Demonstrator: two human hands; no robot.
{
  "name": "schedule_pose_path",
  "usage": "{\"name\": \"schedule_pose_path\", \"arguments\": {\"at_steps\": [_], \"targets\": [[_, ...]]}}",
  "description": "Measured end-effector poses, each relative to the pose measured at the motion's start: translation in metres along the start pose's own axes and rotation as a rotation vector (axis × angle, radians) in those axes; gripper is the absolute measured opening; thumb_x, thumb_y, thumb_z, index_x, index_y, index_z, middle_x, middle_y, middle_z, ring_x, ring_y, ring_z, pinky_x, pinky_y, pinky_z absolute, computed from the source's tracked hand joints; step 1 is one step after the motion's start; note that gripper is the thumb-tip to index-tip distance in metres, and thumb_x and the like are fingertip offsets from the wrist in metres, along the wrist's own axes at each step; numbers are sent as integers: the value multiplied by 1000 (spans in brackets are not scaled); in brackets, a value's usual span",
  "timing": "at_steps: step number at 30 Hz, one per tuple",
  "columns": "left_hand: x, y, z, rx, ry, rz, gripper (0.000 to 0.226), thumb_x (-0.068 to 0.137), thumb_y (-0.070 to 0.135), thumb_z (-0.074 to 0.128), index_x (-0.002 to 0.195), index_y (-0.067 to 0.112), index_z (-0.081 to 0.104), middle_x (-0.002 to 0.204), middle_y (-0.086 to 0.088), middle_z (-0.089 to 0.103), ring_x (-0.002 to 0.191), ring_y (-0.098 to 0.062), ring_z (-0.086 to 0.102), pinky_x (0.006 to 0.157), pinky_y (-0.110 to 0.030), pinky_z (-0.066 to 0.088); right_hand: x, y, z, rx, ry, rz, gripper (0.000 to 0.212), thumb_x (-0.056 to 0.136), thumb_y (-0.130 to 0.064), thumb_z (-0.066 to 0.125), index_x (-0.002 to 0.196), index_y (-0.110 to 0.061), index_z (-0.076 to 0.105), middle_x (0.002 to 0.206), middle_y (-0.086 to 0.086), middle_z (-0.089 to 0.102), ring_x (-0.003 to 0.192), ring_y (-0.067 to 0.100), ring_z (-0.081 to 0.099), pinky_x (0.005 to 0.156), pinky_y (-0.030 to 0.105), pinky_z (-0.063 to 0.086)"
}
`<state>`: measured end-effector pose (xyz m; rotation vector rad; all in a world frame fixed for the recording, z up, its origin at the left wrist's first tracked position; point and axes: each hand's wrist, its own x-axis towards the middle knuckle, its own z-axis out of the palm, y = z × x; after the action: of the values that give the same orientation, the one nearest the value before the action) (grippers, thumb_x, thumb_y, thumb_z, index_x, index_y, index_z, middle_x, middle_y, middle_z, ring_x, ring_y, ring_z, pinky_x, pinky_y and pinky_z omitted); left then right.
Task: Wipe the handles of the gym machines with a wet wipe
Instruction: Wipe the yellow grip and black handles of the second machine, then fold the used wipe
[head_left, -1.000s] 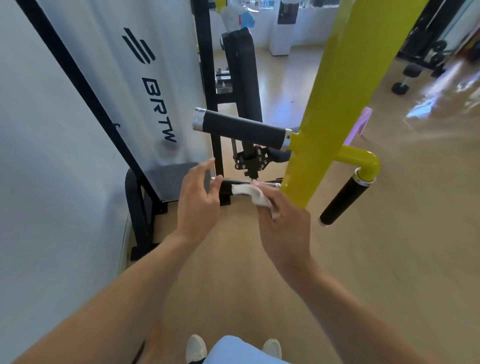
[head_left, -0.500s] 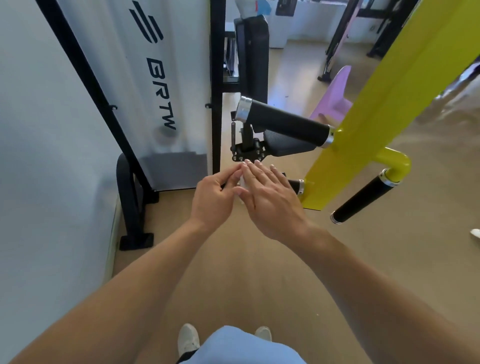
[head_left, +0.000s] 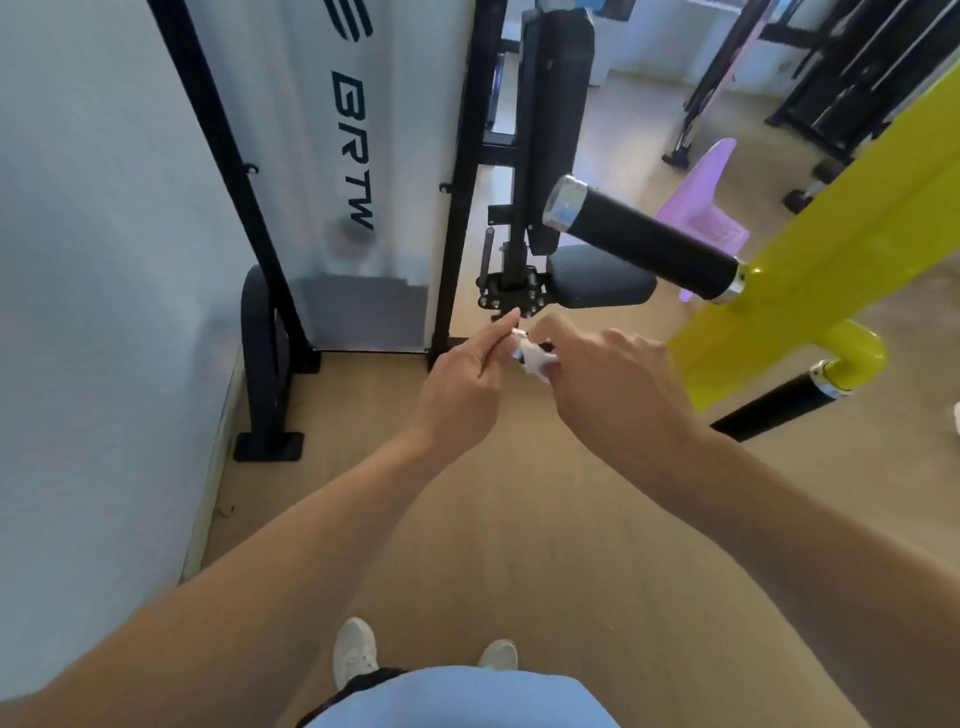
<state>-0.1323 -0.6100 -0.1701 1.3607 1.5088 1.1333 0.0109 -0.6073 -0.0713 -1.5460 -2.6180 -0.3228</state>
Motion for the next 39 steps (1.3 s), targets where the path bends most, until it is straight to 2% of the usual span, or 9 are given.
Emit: {"name": "schedule_pose_path", "arguments": {"at_steps": [4,8,11,15,18,25,31,34,39], "targets": [[-40,-11,-32,-227,72,-101,33,108,35,40,122,30,69,107,11,74,100,5,65,84,-8,47,11,-36,25,446,-60,-1,3,95,-35,55,93,-33,53,77,-14,62,67,12,56,65,34,50],[-91,-43,-61,-339,175,-223,35,100,44,48,101,22,75,92,-1,74,86,-15,69,79,-21,55,16,-81,71,774,-220,-6,7,88,-35,69,84,-34,64,74,-15,62,69,3,59,62,27,52],[-129,-80,-76,-207,370,-338,21,97,46,59,97,31,74,84,4,73,78,-17,66,70,-26,50,14,-123,95,872,-425,-74,8,87,-40,72,84,-33,70,71,-13,63,63,2,56,53,18,43],[-180,-116,-93,-218,594,-472,16,99,35,62,92,30,75,83,-1,73,81,-25,67,71,-35,51,5,-180,126,900,-675,-194,12,90,-40,68,91,-31,75,75,-13,70,69,4,64,58,22,52],[-209,-137,-108,-252,741,-574,12,94,29,71,84,33,77,79,2,76,77,-26,69,76,-45,54,-4,-218,141,902,-783,-268,15,94,-38,63,90,-29,75,70,-12,66,56,-1,55,47,12,39],[-246,-169,-160,-282,752,-631,15,93,38,69,79,37,74,68,14,67,68,-10,58,69,-38,47,-11,-293,150,906,-894,-259,31,97,-42,56,82,-17,69,60,-10,55,48,1,45,47,17,31],[-268,-194,-209,-250,665,-726,29,101,38,56,88,18,73,80,-11,69,72,-14,58,69,-26,45,-9,-352,155,1098,-1009,-65,10,86,-33,75,88,-23,72,85,3,74,68,12,64,60,28,52],[-285,-216,-221,-264,615,-840,27,104,33,52,102,14,71,85,1,66,77,-8,59,66,-15,42,-18,-377,176,1107,-1090,35,10,87,-27,74,93,-20,71,89,3,73,73,11,65,60,23,53],[-308,-258,-222,-359,743,-1050,35,103,32,54,136,21,55,129,-1,63,118,-17,61,100,-30,47,-40,-423,242,1002,-1196,226,8,92,-22,64,87,-16,64,67,0,65,46,8,52,36,15,35]]}}
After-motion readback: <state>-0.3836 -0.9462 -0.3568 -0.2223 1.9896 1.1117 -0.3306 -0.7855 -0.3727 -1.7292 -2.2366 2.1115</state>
